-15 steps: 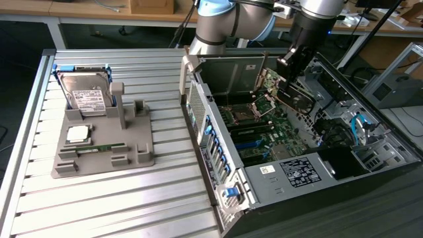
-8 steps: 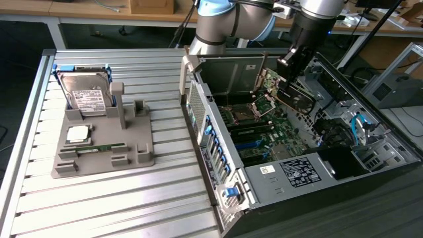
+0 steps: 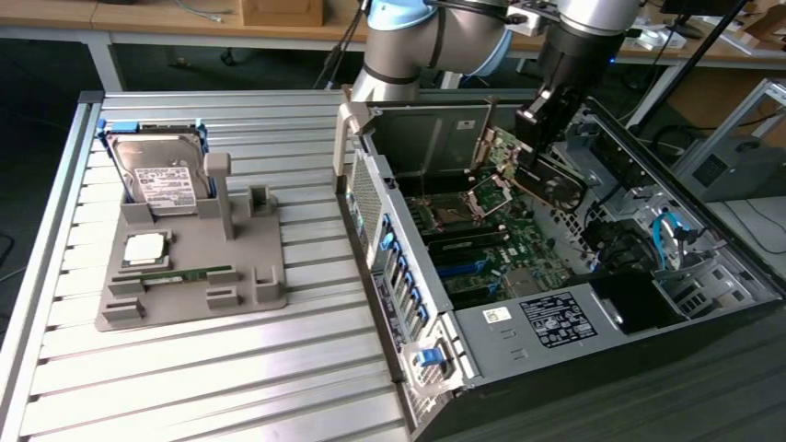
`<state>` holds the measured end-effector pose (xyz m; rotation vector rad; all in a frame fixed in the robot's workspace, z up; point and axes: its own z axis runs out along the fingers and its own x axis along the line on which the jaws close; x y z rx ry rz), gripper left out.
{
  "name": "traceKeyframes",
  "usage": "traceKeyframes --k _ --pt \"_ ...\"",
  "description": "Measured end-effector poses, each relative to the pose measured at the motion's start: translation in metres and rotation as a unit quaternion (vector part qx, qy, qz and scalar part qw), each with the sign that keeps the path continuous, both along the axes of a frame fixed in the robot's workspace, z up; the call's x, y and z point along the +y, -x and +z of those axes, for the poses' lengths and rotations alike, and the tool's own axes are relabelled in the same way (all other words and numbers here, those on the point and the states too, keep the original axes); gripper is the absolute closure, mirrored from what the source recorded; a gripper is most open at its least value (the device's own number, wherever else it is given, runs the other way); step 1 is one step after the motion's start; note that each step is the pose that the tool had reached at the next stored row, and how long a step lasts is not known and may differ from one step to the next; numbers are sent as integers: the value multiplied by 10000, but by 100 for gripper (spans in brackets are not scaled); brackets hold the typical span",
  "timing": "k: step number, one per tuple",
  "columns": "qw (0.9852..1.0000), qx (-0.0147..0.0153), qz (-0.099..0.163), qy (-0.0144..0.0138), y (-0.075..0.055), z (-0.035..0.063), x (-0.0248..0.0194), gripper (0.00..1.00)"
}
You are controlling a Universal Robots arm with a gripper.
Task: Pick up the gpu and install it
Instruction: 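Insert the gpu into the slot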
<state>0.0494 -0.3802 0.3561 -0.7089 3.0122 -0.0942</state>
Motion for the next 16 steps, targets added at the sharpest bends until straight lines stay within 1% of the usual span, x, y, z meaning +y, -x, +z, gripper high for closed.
traceKeyframes --k 16 --pt "9998 0 215 1 0 -4 0 73"
